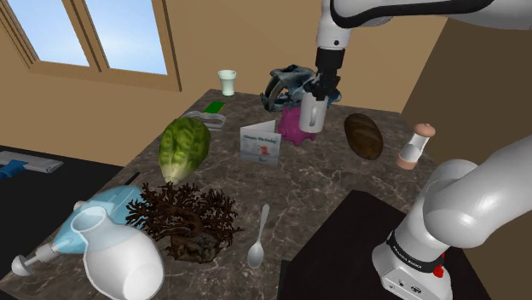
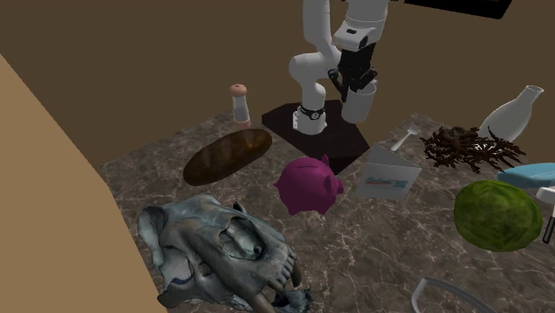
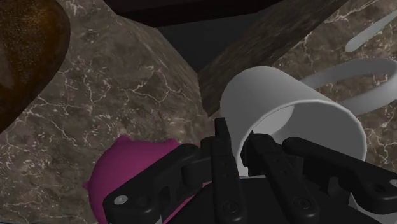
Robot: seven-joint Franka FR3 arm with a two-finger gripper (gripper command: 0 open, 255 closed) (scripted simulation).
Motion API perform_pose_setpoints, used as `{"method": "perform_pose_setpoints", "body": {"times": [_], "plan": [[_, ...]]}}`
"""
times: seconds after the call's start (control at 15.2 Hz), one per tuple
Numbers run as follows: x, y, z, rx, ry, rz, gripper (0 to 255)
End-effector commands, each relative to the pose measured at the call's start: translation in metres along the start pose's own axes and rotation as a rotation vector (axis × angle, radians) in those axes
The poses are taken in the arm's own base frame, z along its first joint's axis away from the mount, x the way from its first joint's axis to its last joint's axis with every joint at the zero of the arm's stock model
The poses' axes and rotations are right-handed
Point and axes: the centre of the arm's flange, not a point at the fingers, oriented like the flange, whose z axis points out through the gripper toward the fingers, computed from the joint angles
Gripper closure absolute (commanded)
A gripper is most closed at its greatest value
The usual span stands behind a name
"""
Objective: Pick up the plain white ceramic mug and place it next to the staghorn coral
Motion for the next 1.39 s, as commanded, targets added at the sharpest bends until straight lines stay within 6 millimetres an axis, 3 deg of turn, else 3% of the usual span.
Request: {"method": "perform_pose_setpoints", "body": {"times": [0.0,1.32], "plan": [[-0.005,-0.025,0.004,0.0,-0.001,0.002,255],[-0.081,-0.277,0.017,0.0,-0.001,0.002,255]]}}
